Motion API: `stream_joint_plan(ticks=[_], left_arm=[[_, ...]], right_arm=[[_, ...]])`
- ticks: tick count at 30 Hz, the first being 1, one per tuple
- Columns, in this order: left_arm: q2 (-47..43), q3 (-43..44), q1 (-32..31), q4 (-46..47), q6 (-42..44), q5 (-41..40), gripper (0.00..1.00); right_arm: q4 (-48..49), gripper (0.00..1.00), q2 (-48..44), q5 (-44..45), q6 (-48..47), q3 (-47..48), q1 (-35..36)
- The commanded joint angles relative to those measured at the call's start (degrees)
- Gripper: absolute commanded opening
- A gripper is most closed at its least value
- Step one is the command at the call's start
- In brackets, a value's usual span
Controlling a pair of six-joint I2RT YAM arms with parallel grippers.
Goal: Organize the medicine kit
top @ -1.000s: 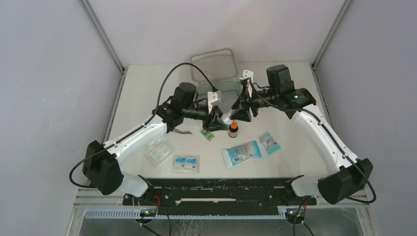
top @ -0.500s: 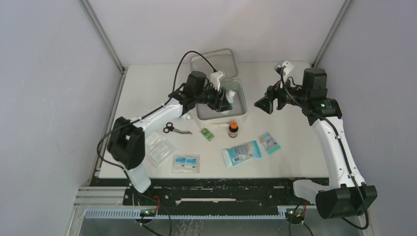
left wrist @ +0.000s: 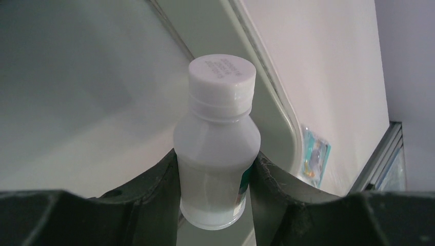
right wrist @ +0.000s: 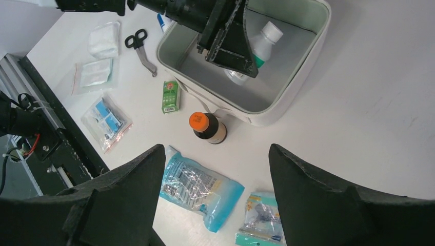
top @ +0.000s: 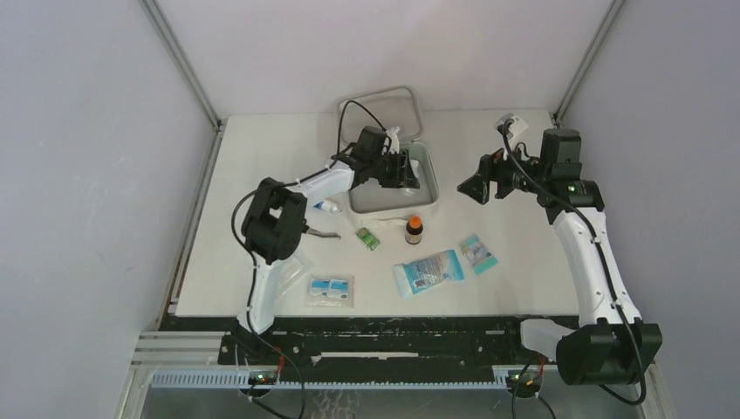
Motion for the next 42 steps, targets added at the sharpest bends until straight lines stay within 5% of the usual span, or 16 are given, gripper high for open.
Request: stream_joint_plan(ticks=[1, 22, 42], left_arm=[[2.35, 6.17, 0.05, 1.64, -7.41, -0.34, 0.34], [10.15, 9.46, -3.04, 0.59, -21.74, 5.82, 0.46], [5.88, 9.54, -3.23, -3.17, -17.65, 5.94, 0.75]], right_arm=[[2.74, 0.73, 0.81, -0.39, 0.89, 0.22, -0.23], [2.3, 0.73, 2.2, 0.15, 0.37, 0.17, -0.22], [1.91, 0.74, 2.99, 0.23, -0.24, 0.19, -0.23]])
